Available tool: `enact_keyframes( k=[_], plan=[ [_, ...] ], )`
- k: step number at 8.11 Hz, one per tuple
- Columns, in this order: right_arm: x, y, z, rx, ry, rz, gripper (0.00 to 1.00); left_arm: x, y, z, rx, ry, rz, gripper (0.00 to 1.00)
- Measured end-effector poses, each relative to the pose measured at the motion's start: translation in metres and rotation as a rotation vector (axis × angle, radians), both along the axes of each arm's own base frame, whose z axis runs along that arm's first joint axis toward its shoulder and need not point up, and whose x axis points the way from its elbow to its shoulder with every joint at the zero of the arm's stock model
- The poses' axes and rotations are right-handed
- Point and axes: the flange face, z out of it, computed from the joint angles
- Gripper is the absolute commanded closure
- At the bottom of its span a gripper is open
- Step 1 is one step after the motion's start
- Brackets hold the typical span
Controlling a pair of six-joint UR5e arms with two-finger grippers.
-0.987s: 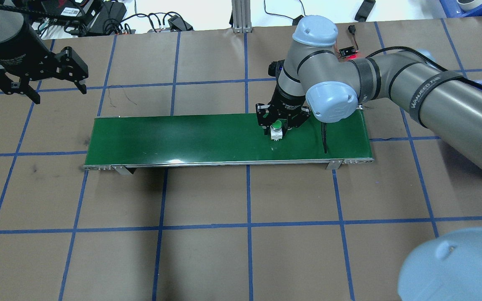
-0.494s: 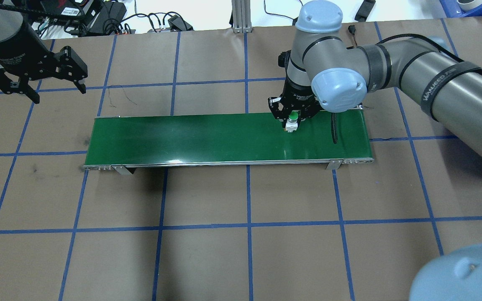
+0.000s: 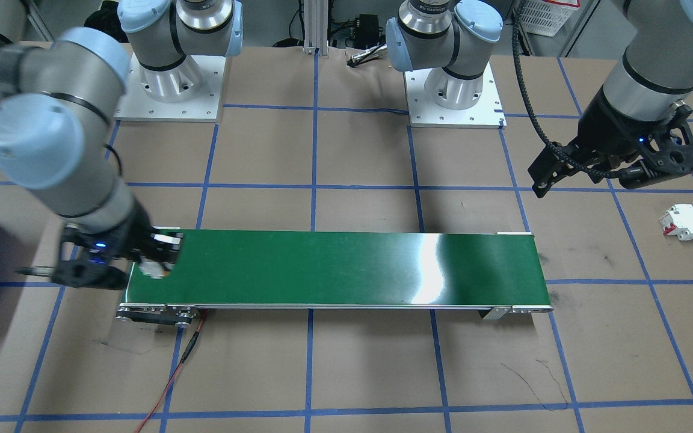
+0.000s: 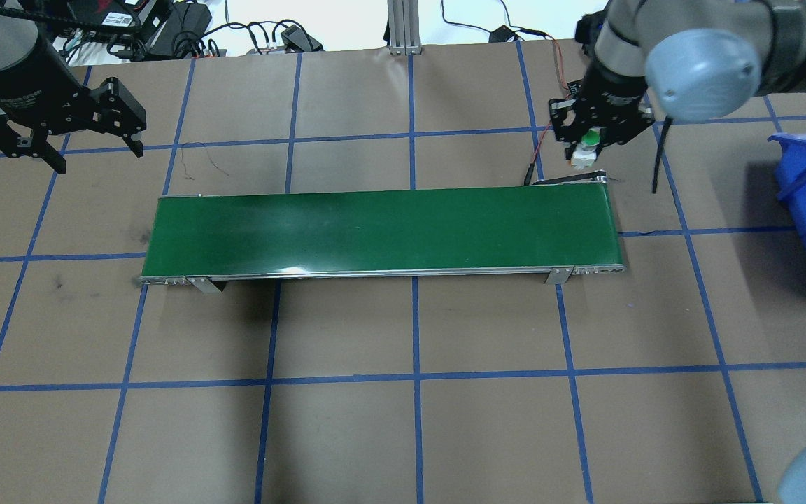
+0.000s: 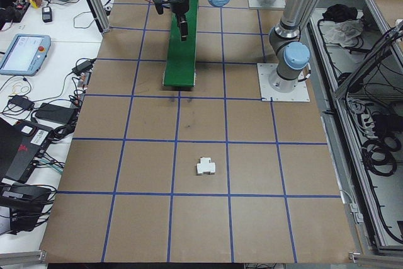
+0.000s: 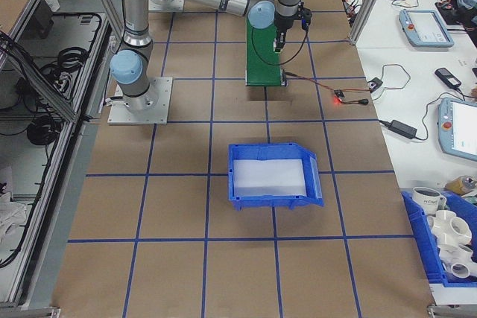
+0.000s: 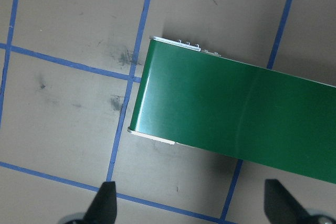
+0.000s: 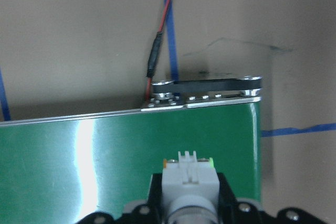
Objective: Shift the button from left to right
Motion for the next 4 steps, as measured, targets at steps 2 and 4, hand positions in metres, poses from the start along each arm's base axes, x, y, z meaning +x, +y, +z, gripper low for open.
enact_keyframes(
  k=[2, 4],
  plan=[
    [-0.091, 0.008, 0.052, -0.006, 0.028, 0.003, 1.0, 0.0, 0.0, -0.001, 0.001, 0.0, 0.0, 0.0],
    [-0.198, 0.026, 0.073, 0.014, 0.047, 0.034, 1.0, 0.0, 0.0, -0.002, 0.003, 0.001, 0.0, 0.0]
  ],
)
